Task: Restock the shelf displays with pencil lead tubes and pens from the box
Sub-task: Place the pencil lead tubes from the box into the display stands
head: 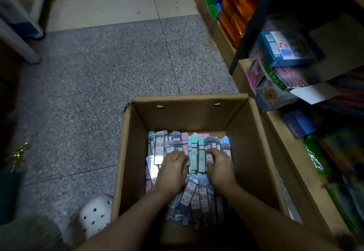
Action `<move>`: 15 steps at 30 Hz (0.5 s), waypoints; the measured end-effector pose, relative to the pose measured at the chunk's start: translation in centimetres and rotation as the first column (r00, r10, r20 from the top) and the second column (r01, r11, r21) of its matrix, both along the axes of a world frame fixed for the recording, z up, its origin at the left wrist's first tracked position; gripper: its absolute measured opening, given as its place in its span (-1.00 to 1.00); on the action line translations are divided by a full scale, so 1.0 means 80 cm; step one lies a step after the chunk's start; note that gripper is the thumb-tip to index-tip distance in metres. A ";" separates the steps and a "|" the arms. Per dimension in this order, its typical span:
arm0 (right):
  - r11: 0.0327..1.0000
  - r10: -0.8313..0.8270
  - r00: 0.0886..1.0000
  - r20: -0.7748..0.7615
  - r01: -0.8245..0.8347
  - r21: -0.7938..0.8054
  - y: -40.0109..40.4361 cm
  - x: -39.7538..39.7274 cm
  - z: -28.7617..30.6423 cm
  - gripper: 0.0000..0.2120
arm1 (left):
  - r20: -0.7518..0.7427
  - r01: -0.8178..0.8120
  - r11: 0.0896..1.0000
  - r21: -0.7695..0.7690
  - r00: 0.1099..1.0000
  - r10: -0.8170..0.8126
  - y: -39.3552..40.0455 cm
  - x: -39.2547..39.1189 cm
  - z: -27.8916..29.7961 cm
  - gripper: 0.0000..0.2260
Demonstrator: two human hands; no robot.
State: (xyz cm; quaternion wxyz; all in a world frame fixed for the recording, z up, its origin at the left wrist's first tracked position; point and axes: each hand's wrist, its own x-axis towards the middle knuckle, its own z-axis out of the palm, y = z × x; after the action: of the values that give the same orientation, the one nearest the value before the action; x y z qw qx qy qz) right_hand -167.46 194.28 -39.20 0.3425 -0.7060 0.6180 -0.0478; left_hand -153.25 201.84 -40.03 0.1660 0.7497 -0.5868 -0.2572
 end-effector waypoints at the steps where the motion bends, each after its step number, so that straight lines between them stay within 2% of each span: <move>1: 0.995 -0.088 0.991 0.097 0.082 0.065 0.002 -0.001 0.002 -0.66 | -0.088 -0.111 0.993 -0.047 0.990 0.106 -0.001 -0.003 0.005 -0.77; 3: 0.965 -0.229 0.943 0.242 0.188 0.184 0.008 -0.001 0.005 -0.72 | -0.261 -0.373 0.927 -0.039 0.899 0.351 -0.004 -0.010 0.015 -0.79; 5: 0.944 -0.298 0.885 0.357 0.216 0.250 0.016 0.002 0.010 -0.76 | -0.454 -0.548 0.830 0.101 0.717 0.529 -0.009 -0.018 0.024 -0.77; 7: 0.923 -0.330 0.832 0.446 0.186 0.337 0.024 0.010 0.015 -0.71 | -0.643 -0.554 0.787 0.272 0.504 0.577 -0.013 -0.027 0.031 -0.76; 8: 0.916 -0.326 0.825 0.462 0.154 0.371 0.028 0.014 0.017 -0.70 | -0.700 -0.533 0.784 0.317 0.426 0.573 -0.014 -0.031 0.033 -0.79; 9: 0.911 -0.310 0.827 0.470 0.117 0.396 0.030 0.019 0.019 -0.69 | -0.722 -0.526 0.784 0.329 0.394 0.568 -0.014 -0.034 0.035 -0.84; 12: 0.900 -0.250 0.836 0.488 0.015 0.436 0.027 0.025 0.022 -0.66 | -0.700 -0.569 0.753 0.331 0.387 0.600 -0.017 -0.034 0.035 -0.86; 14: 0.929 -0.155 0.889 0.431 -0.018 0.370 0.016 0.021 0.021 -0.63 | -0.676 -0.621 0.712 0.328 0.372 0.636 -0.022 -0.028 0.034 -0.87; 15: 0.958 -0.061 0.939 0.340 -0.040 0.283 0.009 0.017 0.019 -0.62 | -0.669 -0.644 0.691 0.327 0.359 0.651 -0.025 -0.023 0.033 -0.88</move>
State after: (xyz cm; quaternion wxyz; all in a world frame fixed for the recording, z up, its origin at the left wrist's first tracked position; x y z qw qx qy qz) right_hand -166.13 194.98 -37.64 0.5434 -0.6266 0.5525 -0.0828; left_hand -155.10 199.84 -37.43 0.4742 0.7441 -0.1204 -0.4549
